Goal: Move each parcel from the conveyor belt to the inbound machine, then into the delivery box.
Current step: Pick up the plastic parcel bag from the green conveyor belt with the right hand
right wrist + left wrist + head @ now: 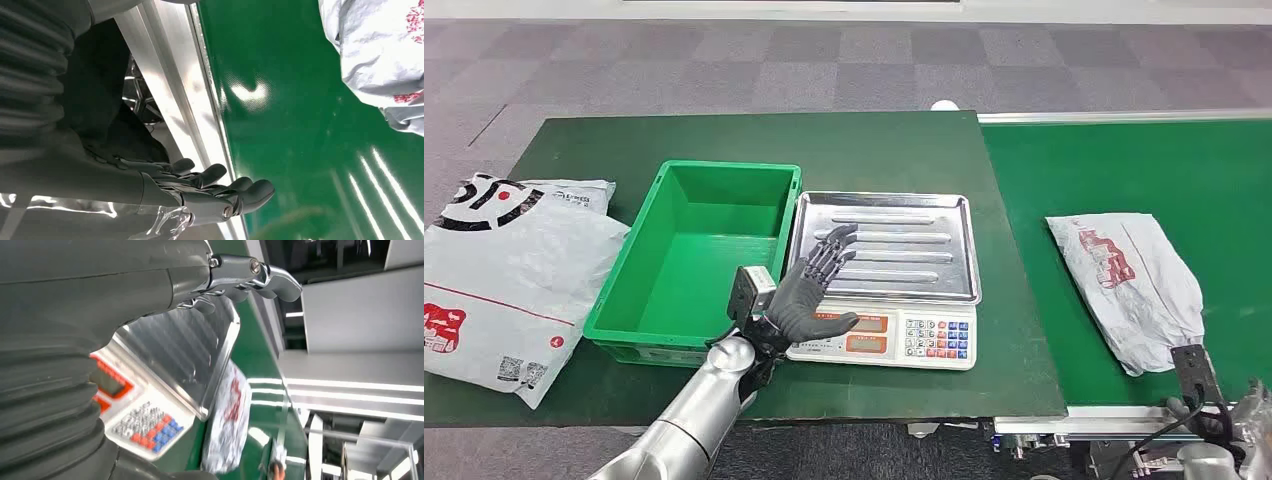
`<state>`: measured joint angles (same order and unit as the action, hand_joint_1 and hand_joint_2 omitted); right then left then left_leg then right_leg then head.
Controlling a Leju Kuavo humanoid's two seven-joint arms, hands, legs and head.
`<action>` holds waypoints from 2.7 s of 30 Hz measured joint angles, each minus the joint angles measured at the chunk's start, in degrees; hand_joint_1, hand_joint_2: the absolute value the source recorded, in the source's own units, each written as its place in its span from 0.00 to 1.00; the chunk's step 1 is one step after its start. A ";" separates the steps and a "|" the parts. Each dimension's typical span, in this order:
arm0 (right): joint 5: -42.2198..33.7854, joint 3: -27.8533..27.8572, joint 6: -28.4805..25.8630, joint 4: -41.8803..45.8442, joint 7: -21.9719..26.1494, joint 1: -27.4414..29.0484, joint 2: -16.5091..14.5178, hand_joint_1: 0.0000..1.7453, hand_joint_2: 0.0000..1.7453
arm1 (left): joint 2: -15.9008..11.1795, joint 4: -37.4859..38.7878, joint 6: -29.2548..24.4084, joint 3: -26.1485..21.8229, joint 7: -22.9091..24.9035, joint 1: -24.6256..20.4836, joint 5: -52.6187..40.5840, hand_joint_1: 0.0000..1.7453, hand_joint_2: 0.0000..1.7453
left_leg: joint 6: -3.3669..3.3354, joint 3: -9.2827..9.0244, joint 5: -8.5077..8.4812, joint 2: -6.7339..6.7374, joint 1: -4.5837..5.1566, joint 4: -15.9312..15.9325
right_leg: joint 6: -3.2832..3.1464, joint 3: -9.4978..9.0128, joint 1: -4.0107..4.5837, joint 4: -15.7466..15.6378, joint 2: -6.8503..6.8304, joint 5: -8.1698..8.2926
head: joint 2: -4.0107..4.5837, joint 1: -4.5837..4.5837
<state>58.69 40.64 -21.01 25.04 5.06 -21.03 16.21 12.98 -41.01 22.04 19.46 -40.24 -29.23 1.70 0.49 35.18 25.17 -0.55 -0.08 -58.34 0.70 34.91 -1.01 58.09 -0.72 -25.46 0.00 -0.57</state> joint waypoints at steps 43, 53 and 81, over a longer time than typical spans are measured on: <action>-4.91 -14.45 -12.11 14.52 21.97 -9.77 -13.46 0.00 1.00 | -5.10 -14.65 -1.45 -5.33 -0.02 8.05 -2.05 0.00 1.00 | 0.09 -0.19 -0.14 0.24 -0.02 0.06 | -0.02 0.12 0.00 0.03 0.33 0.09 | 0.00 0.02; 4.98 -20.39 3.42 6.21 -2.77 -11.12 -12.24 0.00 1.00 | -4.96 -13.90 -1.19 -5.39 0.00 6.72 -2.81 0.00 1.00 | 0.04 -0.12 -0.23 0.13 0.05 0.03 | 0.01 0.16 -0.05 0.03 0.24 0.13 | 0.00 0.01; 5.80 -21.30 9.79 -0.77 -11.62 -15.63 -11.04 0.00 1.00 | -5.14 -12.30 -1.36 -6.41 0.00 5.42 -2.55 0.00 1.00 | 0.03 -0.09 -0.21 0.13 0.04 0.03 | 0.01 0.18 -0.05 0.03 0.24 0.12 | 0.00 0.00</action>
<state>64.49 19.34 -11.22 24.27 -6.56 -36.66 5.17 7.85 -53.30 20.68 13.05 -40.24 -23.81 -0.85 0.52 35.09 24.96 -0.43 -0.04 -58.31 0.71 35.09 -1.06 58.12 -0.48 -25.34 0.00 -0.57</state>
